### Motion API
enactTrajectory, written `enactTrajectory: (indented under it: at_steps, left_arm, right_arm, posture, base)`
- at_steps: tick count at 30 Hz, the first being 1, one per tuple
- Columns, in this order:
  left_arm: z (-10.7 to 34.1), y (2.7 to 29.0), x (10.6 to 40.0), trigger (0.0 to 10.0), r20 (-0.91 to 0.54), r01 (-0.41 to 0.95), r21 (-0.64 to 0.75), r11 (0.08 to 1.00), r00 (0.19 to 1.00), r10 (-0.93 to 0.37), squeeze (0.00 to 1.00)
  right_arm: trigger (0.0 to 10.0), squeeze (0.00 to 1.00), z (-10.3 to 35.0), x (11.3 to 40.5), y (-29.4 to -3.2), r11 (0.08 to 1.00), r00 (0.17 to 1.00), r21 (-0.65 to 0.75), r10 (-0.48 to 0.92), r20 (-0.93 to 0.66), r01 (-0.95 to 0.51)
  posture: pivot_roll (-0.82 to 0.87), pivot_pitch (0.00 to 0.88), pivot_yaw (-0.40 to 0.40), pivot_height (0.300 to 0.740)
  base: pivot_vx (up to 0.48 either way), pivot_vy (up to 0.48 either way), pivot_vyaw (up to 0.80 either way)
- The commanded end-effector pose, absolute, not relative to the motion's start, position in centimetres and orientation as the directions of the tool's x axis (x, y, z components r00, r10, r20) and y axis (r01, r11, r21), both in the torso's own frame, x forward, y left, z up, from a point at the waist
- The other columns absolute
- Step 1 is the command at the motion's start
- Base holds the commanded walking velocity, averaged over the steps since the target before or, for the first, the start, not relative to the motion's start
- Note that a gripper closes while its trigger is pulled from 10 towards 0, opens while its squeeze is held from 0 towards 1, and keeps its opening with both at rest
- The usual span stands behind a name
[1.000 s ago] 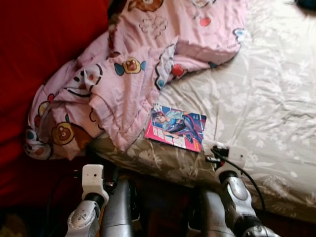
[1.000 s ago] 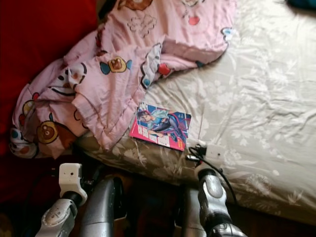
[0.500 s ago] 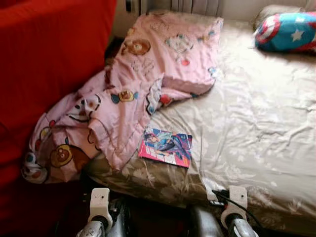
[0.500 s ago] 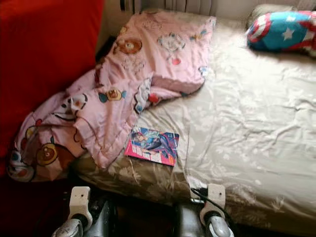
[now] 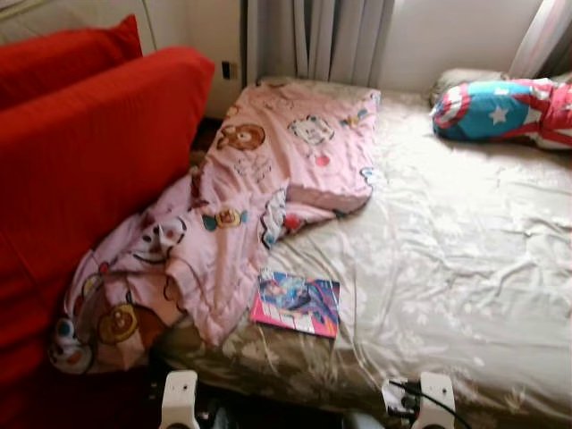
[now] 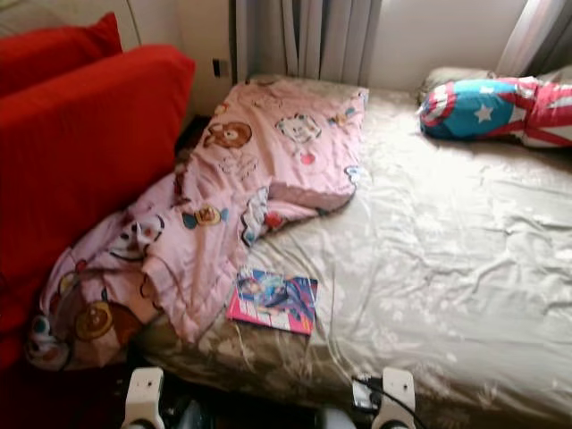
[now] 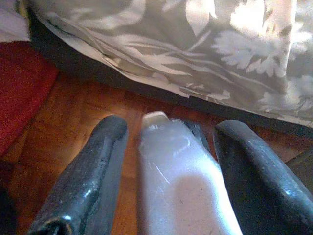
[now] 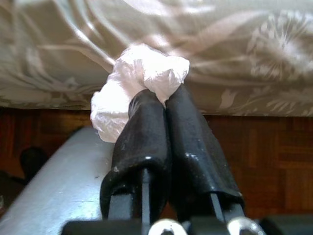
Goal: Clean up the room
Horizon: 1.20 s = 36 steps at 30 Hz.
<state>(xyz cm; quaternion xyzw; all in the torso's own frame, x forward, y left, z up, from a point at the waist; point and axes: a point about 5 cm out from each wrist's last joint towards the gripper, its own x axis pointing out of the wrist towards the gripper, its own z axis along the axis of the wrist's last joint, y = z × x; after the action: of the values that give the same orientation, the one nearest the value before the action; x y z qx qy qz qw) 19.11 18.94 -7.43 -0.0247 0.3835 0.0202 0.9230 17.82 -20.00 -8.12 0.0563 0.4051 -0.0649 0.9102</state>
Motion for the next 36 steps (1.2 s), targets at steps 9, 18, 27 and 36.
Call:
enactTrajectory:
  at_steps: [9,18,27,36]
  left_arm:
    - [-8.3,19.7,17.5,10.0,-0.766,-0.074,0.002,0.997,0.641,0.049,0.00]
    - [-8.4,20.4,17.3,10.0,-0.771,-0.156,0.009,0.988,0.628,0.106,0.00]
    - [-8.7,20.7,16.6,10.0,-0.790,-0.157,0.031,0.987,0.602,0.120,0.00]
    - [-8.7,20.7,16.5,10.0,-0.793,-0.143,0.041,0.989,0.597,0.119,0.00]
  right_arm:
    - [10.0,0.00,-9.0,15.9,-20.8,0.986,0.593,0.026,-0.076,-0.802,0.162]
    - [10.0,0.00,-8.9,16.4,-19.9,0.993,0.610,0.006,-0.069,-0.790,0.120]
    - [10.0,0.00,-9.0,16.2,-19.7,0.993,0.601,0.007,-0.067,-0.797,0.121]
    - [10.0,0.00,-9.0,16.3,-19.6,0.993,0.604,0.007,-0.067,-0.794,0.119]
  posture:
    - [-0.02,0.006,-0.043,0.729]
    - [-0.01,0.000,-0.039,0.729]
    - [-0.01,0.004,-0.038,0.729]
    - [-0.01,0.031,-0.044,0.729]
  base:
    - [0.000,0.000,0.00]
    - [0.000,0.000,0.25]
    - [0.000,0.000,0.80]
    - [0.000,0.000,0.80]
